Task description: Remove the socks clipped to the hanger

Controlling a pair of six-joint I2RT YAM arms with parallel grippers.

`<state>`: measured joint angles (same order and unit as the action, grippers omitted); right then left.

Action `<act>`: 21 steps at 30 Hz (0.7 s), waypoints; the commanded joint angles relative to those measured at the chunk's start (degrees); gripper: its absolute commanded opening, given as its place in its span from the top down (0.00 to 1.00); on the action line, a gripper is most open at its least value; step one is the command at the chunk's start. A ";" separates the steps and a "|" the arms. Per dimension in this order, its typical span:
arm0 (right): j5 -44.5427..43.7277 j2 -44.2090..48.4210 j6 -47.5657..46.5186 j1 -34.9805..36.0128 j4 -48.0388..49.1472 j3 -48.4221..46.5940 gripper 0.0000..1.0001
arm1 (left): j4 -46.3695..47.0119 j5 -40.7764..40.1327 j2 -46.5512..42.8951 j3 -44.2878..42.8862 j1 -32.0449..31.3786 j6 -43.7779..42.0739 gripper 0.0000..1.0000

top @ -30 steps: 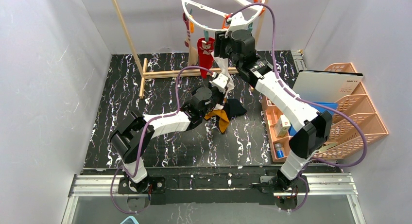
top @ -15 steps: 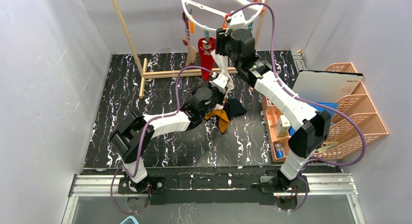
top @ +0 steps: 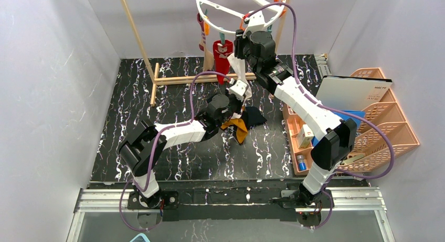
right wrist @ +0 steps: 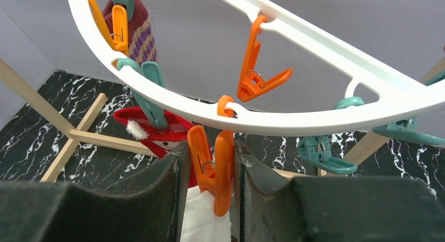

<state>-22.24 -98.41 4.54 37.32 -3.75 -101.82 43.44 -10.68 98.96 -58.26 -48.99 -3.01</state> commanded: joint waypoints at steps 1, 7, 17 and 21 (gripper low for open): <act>-0.83 -0.55 -0.93 0.34 3.31 -2.58 0.62 | -0.81 -0.05 -0.08 -1.88 -0.58 -0.51 1.00; -0.88 -0.93 -1.09 0.36 3.30 -2.63 0.69 | -0.86 -0.13 -0.08 -1.75 -0.58 -0.60 1.00; -1.13 -0.81 -1.37 0.21 3.30 -2.42 0.88 | -3.10 0.62 -1.15 -2.12 -0.58 -0.06 0.90; -1.13 -0.57 -1.50 0.18 4.91 -2.16 0.93 | -4.37 0.11 -2.56 -1.86 -0.58 2.54 0.02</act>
<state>-22.41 -98.87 4.03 37.32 -2.72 -101.89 40.16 -9.98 99.13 -58.46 -49.32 -2.66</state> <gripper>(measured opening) 0.381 0.718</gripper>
